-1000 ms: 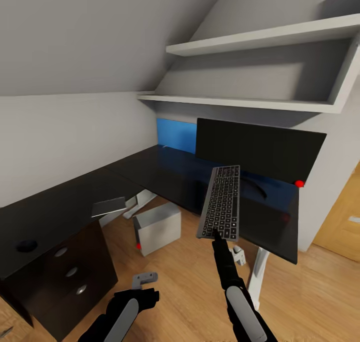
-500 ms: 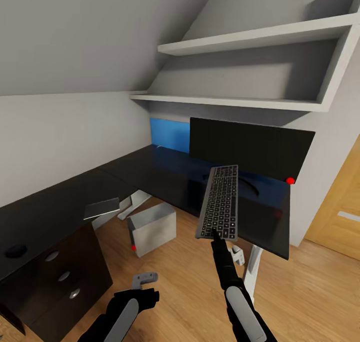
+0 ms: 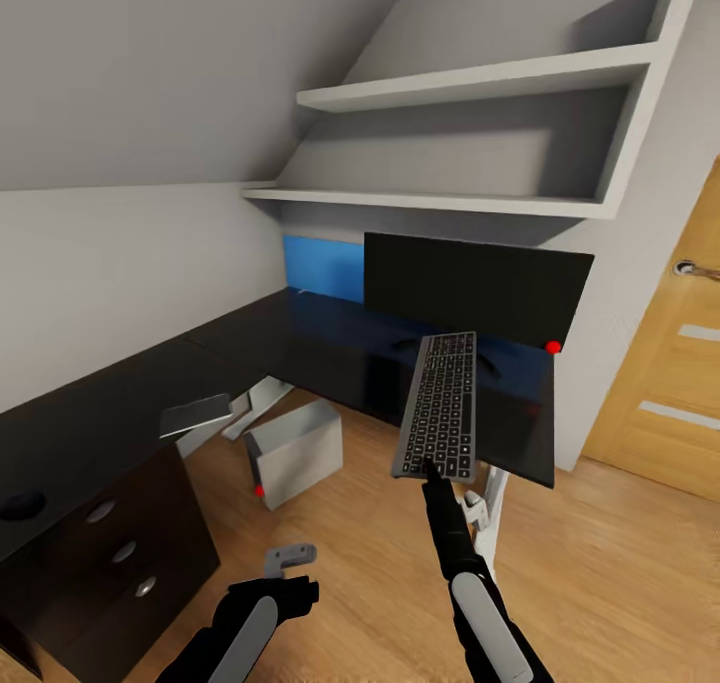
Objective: In the bedroom, organize the workspace by keeping the computer under the desk, ensuring the monitor is on the desk, placing the keyboard on the desk next to the monitor, placing the mouse on the desk next to the keyboard, moving the folder from the swivel chair onto the desk next to the mouse, stacking the notebook on top of the folder with the pen on top of the notebook, and positioning the swivel chair next to the desk.
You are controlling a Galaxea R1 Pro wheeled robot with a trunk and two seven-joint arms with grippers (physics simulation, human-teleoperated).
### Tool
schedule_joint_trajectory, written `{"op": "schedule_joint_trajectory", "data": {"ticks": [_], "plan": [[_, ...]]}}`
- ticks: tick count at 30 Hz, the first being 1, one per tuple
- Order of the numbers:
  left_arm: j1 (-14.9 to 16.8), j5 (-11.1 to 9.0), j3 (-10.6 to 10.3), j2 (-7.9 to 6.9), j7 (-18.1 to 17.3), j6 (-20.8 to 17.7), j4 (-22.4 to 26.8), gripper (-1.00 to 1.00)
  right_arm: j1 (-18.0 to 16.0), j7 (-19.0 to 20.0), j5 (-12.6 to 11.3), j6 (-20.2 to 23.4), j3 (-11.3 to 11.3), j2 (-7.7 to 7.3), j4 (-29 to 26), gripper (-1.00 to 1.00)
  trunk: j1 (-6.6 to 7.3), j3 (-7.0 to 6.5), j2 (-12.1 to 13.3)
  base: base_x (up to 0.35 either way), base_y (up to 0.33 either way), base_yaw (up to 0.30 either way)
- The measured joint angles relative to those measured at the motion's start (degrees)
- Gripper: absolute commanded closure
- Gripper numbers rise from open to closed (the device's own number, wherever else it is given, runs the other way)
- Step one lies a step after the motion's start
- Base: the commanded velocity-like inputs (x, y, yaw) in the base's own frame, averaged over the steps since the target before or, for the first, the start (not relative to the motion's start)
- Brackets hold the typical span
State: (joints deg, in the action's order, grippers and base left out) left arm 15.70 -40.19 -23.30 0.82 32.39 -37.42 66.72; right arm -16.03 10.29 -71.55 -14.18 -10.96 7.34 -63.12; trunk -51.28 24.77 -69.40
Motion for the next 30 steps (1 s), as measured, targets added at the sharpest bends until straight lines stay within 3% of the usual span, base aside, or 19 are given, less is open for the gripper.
{"op": "schedule_joint_trajectory", "data": {"ticks": [9,30], "plan": [[0.0,-0.1,0.0,-0.01,0.0,0.0,0.0,-1.0,0.0,-0.1,0.1,-0.1,-0.1,0.04,0.8,1.0,0.02,0.0,0.0,-0.071,0.282,-0.267],[0.0,-0.1,0.0,-0.01,0.0,0.0,-0.4,-1.0,0.0,-0.2,-1.0,-0.2,0.2,0.05,0.9,1.0,0.02,0.0,0.0,0.0,0.003,-0.268]]}}
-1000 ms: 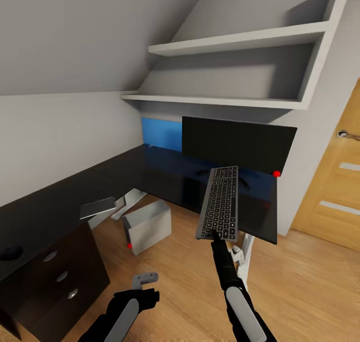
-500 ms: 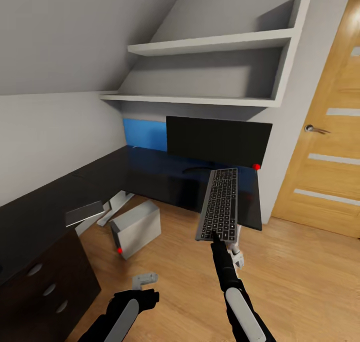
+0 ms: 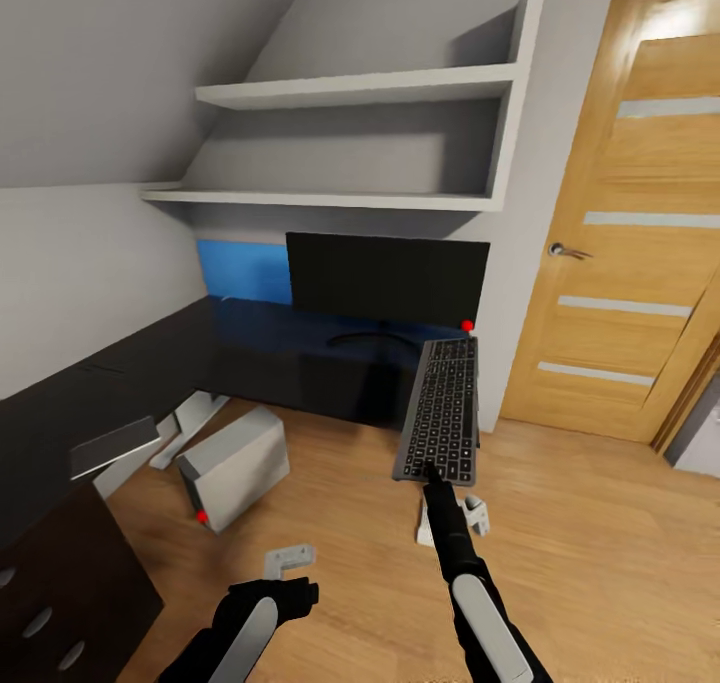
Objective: In the bedroom, organize the workspace by keeping the computer under the desk, ensuring the monitor is on the desk, placing the keyboard on the desk next to the monitor, placing the mouse on the desk next to the keyboard, moving the folder from the swivel chair onto the desk next to the mouse, stacking the notebook on top of the folder with the pen on top of the notebook, and positioning the swivel chair next to the desk.
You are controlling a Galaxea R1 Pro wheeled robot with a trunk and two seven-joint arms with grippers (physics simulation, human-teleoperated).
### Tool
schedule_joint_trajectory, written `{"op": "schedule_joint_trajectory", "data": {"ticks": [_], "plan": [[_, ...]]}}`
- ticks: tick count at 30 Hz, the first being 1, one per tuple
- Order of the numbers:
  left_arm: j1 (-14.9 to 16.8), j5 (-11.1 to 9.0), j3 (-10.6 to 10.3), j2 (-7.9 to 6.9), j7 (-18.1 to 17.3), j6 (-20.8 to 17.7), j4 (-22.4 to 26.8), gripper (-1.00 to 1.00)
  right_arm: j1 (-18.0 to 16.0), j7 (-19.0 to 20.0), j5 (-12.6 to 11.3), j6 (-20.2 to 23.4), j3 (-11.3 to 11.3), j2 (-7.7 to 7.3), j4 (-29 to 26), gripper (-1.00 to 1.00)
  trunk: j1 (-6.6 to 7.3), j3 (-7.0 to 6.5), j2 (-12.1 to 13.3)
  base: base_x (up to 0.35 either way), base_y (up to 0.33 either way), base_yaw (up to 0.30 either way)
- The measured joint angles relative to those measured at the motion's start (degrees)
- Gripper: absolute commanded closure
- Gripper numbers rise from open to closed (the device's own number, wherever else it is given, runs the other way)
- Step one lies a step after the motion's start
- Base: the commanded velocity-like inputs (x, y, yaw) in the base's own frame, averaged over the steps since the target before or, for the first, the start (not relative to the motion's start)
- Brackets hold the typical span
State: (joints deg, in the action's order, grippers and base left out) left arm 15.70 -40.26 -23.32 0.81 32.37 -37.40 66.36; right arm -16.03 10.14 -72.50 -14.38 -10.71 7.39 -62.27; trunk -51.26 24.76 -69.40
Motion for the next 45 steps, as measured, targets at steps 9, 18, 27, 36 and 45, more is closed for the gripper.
{"op": "schedule_joint_trajectory", "data": {"ticks": [9,18,27,36,45], "plan": [[0.0,0.0,0.0,0.0,0.0,0.0,0.0,-1.0,0.0,0.0,-2.7,0.0,0.1,0.0,0.0,1.0,0.0,0.0,0.0,0.0,0.0,-0.268],[0.0,0.0,0.0,0.0,0.0,0.0,0.0,-1.0,0.0,0.1,-3.2,0.1,0.2,-0.09,0.0,1.0,0.0,0.0,0.0,0.0,0.0,-0.155],[0.0,0.0,0.0,0.0,0.0,0.0,-0.1,-1.0,0.0,0.4,-7.0,0.4,-0.1,-0.26,-0.5,1.0,0.0,0.0,0.0,0.0,0.0,-0.005],[0.0,0.0,0.0,0.0,-0.1,0.0,-0.1,-1.0,0.0,0.5,-7.2,0.4,-0.1,-0.18,-0.5,1.0,0.0,0.0,0.0,0.0,0.0,0.0],[0.0,0.0,-0.1,0.0,-0.1,0.0,-0.1,-1.0,0.0,2.1,-6.9,-2.3,0.0,-0.02,-0.1,1.0,0.0,0.0,0.0,0.0,0.0,0.0]]}}
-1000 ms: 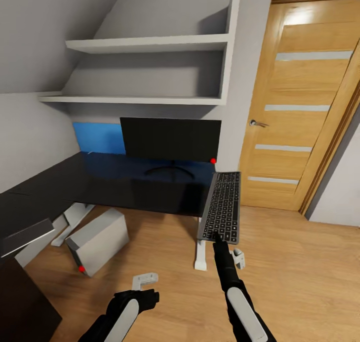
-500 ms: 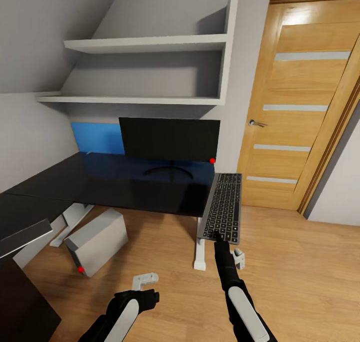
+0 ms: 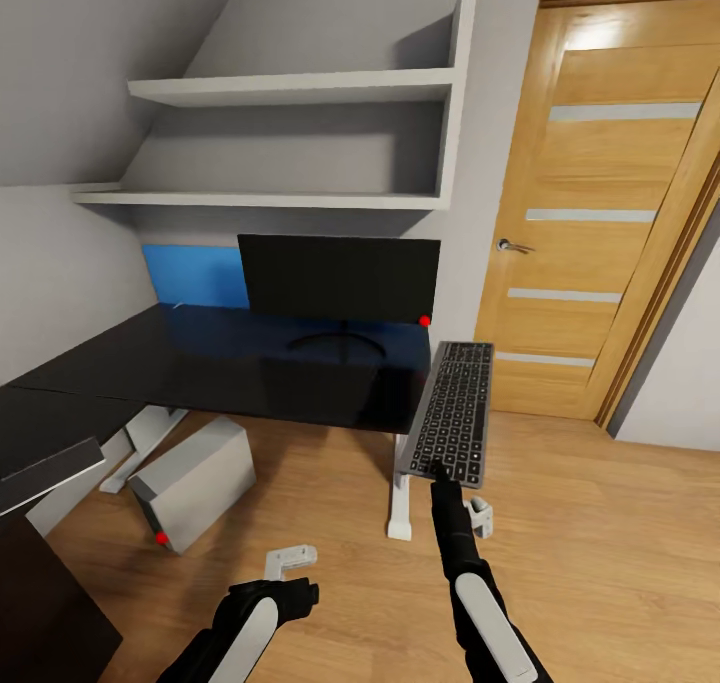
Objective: In the bedroom, organize the workspace by keeping the computer under the desk, ensuring the monitor is on the desk, placing the keyboard on the desk next to the monitor, placing the mouse on the desk next to the keyboard, moving the folder from the swivel chair onto the desk next to the mouse, stacking the notebook on top of the folder with the pen on top of the notebook, and positioning the swivel chair next to the desk.
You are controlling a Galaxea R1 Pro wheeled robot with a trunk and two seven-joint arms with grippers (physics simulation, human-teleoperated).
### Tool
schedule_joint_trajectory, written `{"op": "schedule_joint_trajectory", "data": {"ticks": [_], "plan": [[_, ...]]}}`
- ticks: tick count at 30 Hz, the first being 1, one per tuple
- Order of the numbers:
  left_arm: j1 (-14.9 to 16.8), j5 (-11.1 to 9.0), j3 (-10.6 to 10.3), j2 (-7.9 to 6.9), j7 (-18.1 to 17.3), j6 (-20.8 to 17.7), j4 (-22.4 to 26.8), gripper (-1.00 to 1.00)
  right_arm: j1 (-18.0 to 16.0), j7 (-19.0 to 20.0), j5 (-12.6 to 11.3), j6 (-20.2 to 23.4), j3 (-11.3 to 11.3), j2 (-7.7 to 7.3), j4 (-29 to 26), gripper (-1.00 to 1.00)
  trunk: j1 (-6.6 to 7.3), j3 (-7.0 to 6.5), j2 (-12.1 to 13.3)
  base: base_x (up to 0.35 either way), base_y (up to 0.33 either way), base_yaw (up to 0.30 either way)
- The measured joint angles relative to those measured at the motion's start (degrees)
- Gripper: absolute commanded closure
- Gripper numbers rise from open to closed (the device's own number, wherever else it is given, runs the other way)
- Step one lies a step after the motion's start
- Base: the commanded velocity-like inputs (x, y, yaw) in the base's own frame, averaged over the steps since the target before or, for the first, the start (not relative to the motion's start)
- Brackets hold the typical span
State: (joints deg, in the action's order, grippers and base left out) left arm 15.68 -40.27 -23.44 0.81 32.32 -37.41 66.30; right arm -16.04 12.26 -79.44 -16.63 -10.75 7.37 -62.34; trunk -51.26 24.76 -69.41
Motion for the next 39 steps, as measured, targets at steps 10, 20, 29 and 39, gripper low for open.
{"op": "schedule_joint_trajectory", "data": {"ticks": [10,20,29,39], "plan": [[0.0,0.1,0.0,0.0,0.1,0.0,0.0,-1.0,0.0,0.0,0.2,-8.1,-1.0,0.12,0.3,1.0,0.0,0.0,0.0,0.0,0.021,0.0],[0.0,0.0,0.0,0.0,0.0,0.0,0.0,-1.0,0.0,-0.2,-0.1,-8.1,-1.5,0.11,0.3,1.0,0.0,0.0,0.0,0.0,0.148,0.0],[0.0,0.0,0.0,0.0,0.0,0.0,0.0,-1.0,0.0,0.0,-0.4,-7.7,-1.5,0.13,0.3,1.0,0.0,0.0,0.0,0.0,0.006,0.0],[0.0,0.2,0.0,1.23,-0.1,0.0,-1.2,-1.0,0.0,0.0,-0.5,-7.7,-1.4,0.1,0.3,1.0,0.02,0.0,0.0,0.062,0.072,0.0]]}}
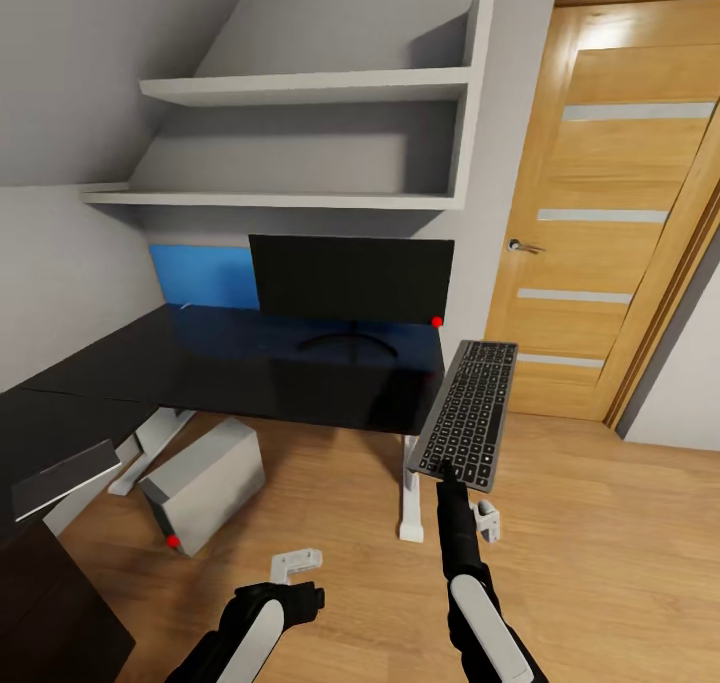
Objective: In the bedroom, organize the workspace by keeping the computer under the desk, ensuring the monitor is on the desk, placing the keyboard on the desk next to the monitor, placing the mouse on the desk next to the keyboard, moving the folder from the swivel chair onto the desk next to the mouse, stacking the notebook on top of the folder with the pen on top of the notebook, and positioning the swivel chair next to the desk.
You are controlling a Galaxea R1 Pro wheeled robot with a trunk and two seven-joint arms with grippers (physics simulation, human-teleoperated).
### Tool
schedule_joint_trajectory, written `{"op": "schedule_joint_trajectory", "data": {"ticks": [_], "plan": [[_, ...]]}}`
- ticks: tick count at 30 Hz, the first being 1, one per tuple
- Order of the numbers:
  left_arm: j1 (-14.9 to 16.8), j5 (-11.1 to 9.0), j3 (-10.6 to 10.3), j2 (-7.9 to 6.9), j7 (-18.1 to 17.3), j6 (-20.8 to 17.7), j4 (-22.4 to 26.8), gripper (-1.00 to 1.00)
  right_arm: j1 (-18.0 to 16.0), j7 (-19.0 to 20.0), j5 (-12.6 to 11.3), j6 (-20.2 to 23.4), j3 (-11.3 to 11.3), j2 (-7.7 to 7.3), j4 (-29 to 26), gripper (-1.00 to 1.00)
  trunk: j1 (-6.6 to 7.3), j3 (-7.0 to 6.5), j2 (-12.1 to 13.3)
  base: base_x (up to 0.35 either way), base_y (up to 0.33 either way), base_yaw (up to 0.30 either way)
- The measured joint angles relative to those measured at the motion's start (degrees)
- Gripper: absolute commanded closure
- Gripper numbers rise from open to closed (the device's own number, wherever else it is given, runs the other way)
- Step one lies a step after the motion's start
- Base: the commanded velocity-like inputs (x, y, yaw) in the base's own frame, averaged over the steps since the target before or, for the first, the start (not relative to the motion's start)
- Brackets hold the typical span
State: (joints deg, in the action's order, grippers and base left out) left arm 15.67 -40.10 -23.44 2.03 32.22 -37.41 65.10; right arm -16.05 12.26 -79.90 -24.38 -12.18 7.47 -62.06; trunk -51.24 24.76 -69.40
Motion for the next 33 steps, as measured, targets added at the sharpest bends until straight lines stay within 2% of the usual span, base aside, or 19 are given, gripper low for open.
{"op": "schedule_joint_trajectory", "data": {"ticks": [7,14,20,33], "plan": [[0.0,0.0,0.0,0.09,0.0,0.0,0.0,-1.0,0.0,-0.1,-0.1,0.0,0.0,0.01,0.0,1.0,0.0,0.01,0.0,0.192,0.221,0.0],[0.0,0.0,0.0,0.1,-0.1,0.0,-0.1,-1.0,0.0,-0.1,0.0,0.0,0.0,-0.02,0.0,1.0,-0.02,0.0,0.0,0.025,0.064,0.0],[0.0,0.0,0.0,0.1,0.0,0.0,-0.1,-1.0,0.0,-0.1,0.0,0.0,0.1,-0.05,0.0,1.0,-0.02,0.0,0.0,0.002,0.206,0.0],[0.0,0.2,0.0,0.16,0.1,0.0,-0.1,-1.0,0.0,-0.2,0.0,0.0,0.1,-0.03,0.0,1.0,-0.02,0.0,0.0,0.0,0.008,-0.014]]}}
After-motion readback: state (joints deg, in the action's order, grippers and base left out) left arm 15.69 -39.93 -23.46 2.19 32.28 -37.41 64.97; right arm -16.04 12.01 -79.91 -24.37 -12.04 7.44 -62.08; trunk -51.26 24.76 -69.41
